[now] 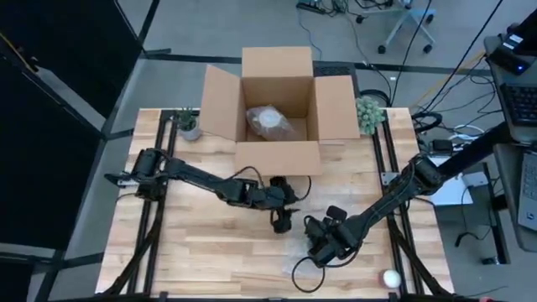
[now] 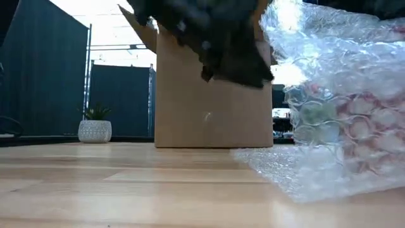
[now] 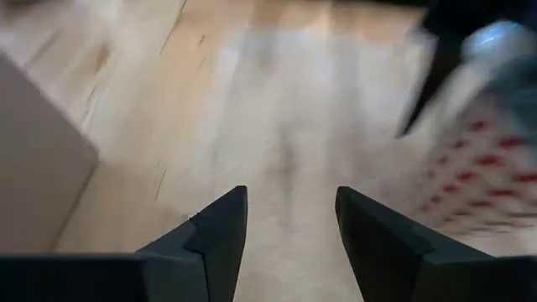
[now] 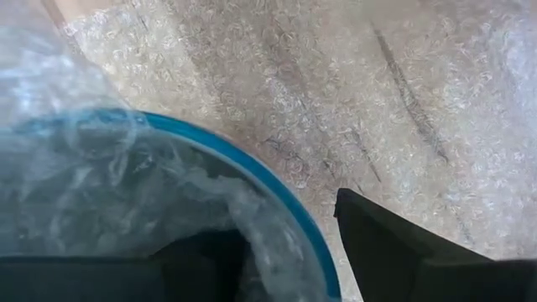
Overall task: Wrap mug
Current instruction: Wrap the red mug with the bubble wrap
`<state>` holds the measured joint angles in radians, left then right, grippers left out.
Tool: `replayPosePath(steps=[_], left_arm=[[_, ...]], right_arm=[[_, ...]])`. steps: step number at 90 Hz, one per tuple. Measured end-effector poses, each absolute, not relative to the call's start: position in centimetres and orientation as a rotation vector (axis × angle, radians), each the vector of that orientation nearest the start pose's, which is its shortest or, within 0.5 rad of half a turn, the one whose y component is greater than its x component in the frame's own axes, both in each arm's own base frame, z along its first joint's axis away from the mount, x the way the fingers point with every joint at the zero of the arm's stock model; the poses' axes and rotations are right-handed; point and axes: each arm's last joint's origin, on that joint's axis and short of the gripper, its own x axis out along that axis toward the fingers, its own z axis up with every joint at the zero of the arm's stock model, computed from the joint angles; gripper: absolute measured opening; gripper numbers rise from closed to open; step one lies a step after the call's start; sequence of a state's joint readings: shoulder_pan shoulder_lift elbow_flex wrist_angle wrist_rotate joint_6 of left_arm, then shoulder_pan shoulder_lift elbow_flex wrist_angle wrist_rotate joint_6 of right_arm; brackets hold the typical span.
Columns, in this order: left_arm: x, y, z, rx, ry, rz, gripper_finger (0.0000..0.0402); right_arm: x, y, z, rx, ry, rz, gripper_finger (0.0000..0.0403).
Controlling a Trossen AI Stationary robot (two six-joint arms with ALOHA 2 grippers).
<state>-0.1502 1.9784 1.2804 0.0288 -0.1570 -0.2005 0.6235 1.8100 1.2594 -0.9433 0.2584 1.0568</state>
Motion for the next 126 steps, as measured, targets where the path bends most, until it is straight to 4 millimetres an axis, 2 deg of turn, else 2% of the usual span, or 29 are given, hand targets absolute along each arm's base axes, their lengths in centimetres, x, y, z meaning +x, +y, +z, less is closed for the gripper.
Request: replayPosePath(steps=[11, 25, 32, 69, 98, 126], left_arm=[[42.8, -5.2, 15.3, -0.103, 0.706, 0.066, 0.0171], [42.9, -5.2, 11.9, -0.141, 0.804, 0.082, 0.0171], [43.1, -5.4, 11.2, -0.132, 0.801, 0.078, 0.0171], [43.2, -5.1, 11.1, -0.135, 0.807, 0.034, 0.017], [43.2, -5.2, 11.0, -0.14, 0.807, 0.033, 0.0139], [43.2, -5.2, 11.0, -0.14, 0.802, 0.035, 0.0136]], right_arm=[[27.3, 18.7, 18.8, 0.245, 1.295, -0.419, 0.0155], [27.3, 18.7, 18.8, 0.249, 1.291, -0.415, 0.0155], [27.3, 18.7, 18.8, 0.25, 1.289, -0.414, 0.0155], [27.6, 18.9, 18.8, 0.225, 1.278, -0.363, 0.0155], [27.6, 18.9, 18.9, 0.187, 1.283, -0.327, 0.0155], [27.6, 18.9, 18.9, 0.187, 1.283, -0.327, 0.0155]])
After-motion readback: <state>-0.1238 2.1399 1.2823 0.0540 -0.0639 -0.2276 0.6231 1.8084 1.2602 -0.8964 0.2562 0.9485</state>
